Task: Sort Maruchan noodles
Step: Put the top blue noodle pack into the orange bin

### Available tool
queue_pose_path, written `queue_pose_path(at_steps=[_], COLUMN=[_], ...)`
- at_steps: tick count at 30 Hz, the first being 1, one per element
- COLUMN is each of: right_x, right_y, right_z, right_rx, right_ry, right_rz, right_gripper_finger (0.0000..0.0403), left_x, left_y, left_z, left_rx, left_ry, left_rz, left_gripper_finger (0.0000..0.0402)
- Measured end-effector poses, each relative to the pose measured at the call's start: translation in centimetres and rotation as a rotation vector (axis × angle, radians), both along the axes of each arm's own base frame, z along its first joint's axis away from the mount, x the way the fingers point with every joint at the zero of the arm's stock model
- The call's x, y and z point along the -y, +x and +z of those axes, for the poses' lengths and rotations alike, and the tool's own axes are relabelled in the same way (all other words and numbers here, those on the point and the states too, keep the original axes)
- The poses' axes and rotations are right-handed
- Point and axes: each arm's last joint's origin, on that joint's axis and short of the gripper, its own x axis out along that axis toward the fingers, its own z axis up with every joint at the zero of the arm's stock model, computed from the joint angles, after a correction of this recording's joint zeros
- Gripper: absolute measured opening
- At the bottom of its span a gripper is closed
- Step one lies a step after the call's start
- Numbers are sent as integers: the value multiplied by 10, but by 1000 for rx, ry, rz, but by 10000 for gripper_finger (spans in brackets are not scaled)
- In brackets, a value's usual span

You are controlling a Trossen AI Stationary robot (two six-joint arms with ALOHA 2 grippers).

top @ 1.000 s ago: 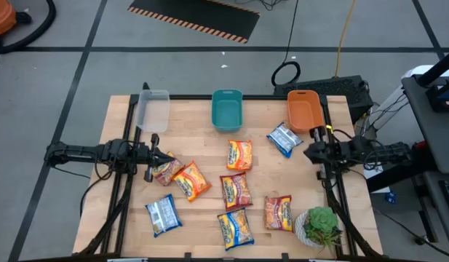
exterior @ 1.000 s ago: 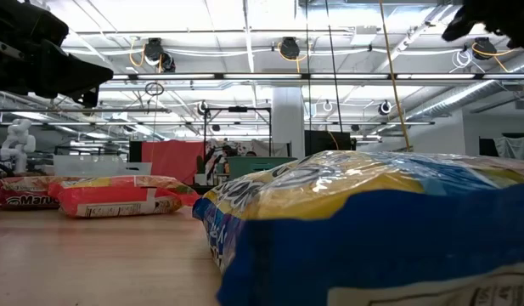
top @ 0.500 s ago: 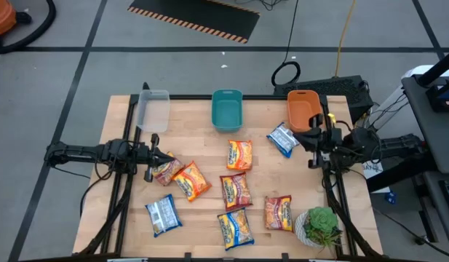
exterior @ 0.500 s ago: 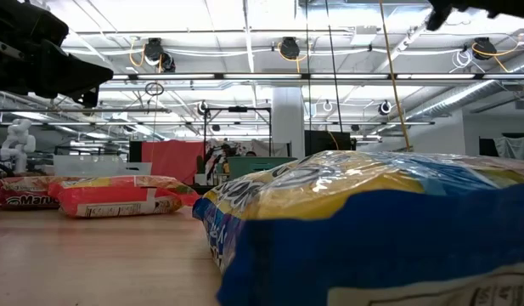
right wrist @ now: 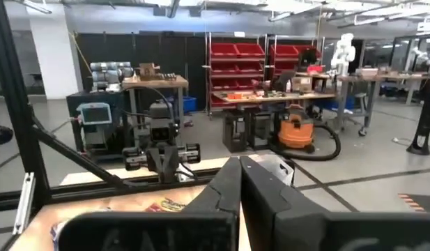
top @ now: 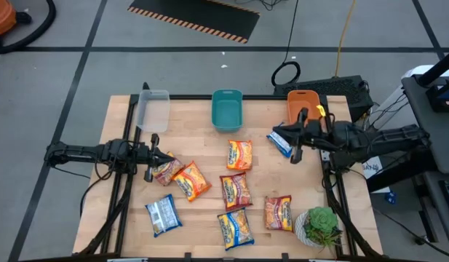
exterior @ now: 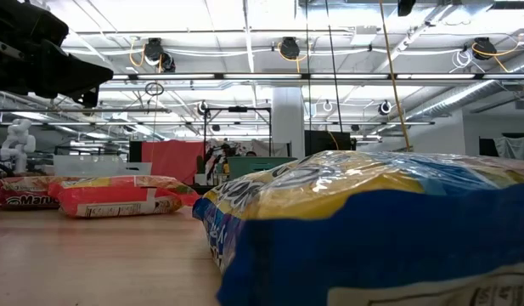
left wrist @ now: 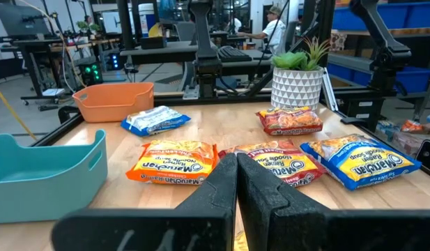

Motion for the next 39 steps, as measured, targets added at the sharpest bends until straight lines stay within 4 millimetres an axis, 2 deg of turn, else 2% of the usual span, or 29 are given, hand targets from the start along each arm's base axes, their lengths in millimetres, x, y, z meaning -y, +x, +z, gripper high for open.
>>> queue_pose_path(at_steps=[7, 15, 24, 31, 39], right_x=[4, 5, 4, 5, 3], right_y=[-2, -4, -1, 9, 33], right_z=[4, 3, 1, -4, -10], right_rx=[-155, -212, -253, -280, -259], right_ry=[-27, 1, -100, -104, -102], right_rz=[-156, -154, -147, -156, -159], right_gripper_finger=[23, 75, 119, 125, 126], left_x=[0, 0, 0, 0, 0], left_y=[0, 0, 0, 0, 0], left_z=[0, 0, 0, 0, 0], left_rx=[0, 5, 2, 2, 2], left_ry=[0, 60, 32, 31, 29], left_rz=[0, -2, -1, -1, -1], left_gripper_finger=[14, 14, 14, 14, 14])
